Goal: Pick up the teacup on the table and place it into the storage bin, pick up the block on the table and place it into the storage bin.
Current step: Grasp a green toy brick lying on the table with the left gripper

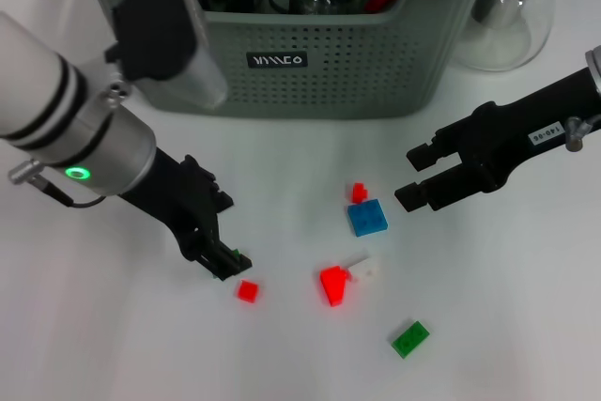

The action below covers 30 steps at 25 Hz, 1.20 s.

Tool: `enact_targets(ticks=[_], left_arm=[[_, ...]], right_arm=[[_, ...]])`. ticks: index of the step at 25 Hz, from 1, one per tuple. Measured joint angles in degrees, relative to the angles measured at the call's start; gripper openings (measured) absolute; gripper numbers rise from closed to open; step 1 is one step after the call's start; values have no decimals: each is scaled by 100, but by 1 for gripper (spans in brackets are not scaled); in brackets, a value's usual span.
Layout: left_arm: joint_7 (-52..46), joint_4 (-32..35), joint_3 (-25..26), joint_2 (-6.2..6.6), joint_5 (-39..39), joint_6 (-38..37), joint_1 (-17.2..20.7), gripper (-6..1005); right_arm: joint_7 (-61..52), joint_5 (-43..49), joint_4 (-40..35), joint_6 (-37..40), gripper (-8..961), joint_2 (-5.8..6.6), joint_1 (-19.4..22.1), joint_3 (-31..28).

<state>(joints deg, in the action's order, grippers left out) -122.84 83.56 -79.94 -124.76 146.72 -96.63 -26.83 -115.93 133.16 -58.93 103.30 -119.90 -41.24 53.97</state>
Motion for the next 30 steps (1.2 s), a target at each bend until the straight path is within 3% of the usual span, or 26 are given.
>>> enact_targets(ticks=[10,12,15,21,30], left_arm=[[-549,-15,-828,-5,498,214,40,792],[-650,-19,-981,-5,626,264,48,744],[-709,-89,-1113,-5,719,374,53,671],[-744,-295,-1341,-5,795,612,44,676],[-815,-465,-1563,-5,928,841,36,553]], right_arm=[[-21,0,15,-86,731,28,21,-1],[-5,0,15,-100,731,19,27,-1],[10,0,14,-135,732,14,37,-1],[14,0,57,-148,733,12,49,0],[18,0,77,-155,731,23,38,-1]])
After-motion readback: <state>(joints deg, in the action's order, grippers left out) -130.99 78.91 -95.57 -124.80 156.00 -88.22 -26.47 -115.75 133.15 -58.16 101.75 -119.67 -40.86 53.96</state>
